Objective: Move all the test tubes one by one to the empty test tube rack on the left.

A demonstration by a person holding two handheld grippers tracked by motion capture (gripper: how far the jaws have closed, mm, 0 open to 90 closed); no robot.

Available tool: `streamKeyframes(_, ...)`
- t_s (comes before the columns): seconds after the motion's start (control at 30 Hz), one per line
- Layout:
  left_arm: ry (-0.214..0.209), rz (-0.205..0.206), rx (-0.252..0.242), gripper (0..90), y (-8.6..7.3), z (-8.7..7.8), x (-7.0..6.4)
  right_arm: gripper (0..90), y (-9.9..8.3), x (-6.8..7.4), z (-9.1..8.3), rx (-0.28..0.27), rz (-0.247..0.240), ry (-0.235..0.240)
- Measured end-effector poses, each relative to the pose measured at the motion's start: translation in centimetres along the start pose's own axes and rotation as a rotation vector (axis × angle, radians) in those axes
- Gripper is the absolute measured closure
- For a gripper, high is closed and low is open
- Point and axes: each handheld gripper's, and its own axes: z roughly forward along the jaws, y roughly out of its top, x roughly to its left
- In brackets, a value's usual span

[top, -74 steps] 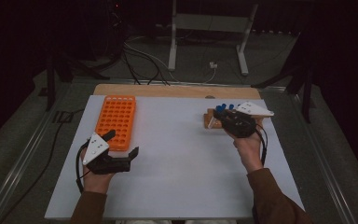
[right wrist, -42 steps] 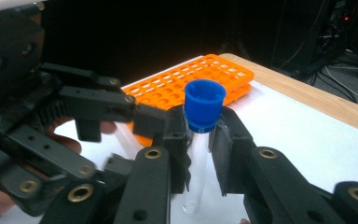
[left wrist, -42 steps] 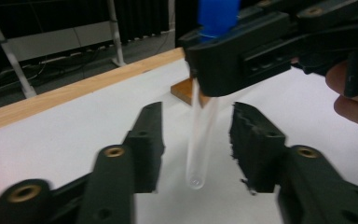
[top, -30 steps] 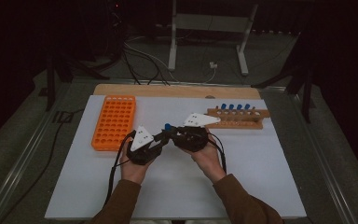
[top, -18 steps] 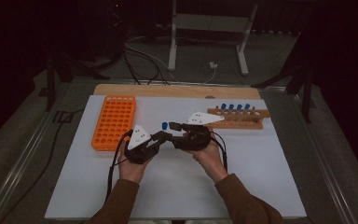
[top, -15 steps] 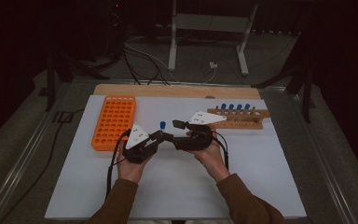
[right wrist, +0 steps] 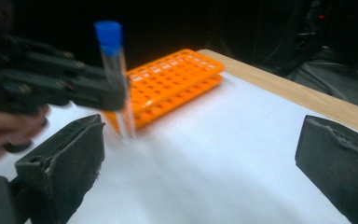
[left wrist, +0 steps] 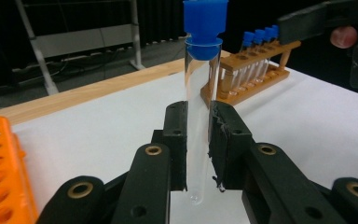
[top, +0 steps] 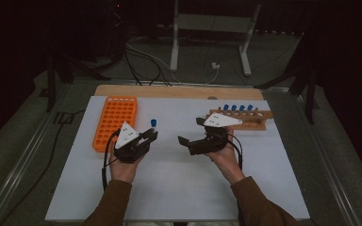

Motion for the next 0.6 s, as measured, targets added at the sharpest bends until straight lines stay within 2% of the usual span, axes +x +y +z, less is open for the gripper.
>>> streamKeyframes(0.13,0.014,-0.014,-0.01,78.2,-0.1,-0.7,0.7,0.0,-0.7,-0.4,-0.7,0.005,-0.027,-0.048)
streamKeyframes(0.43,0.036,-0.038,-0.031,78.1,-0.3,-2.1,2.1,0.0,-3.0,-2.0,-2.7,-0.005,0.015,-0.114)
streamKeyframes(0.5,0.04,-0.042,-0.035,78.1,-0.4,-2.2,2.2,0.0,-3.1,-2.1,-3.0,-0.006,0.011,-0.123)
streamKeyframes(0.6,0.05,-0.045,-0.041,78.1,-0.4,-2.6,2.7,0.0,-3.6,-2.3,-4.5,-0.018,-0.006,-0.161)
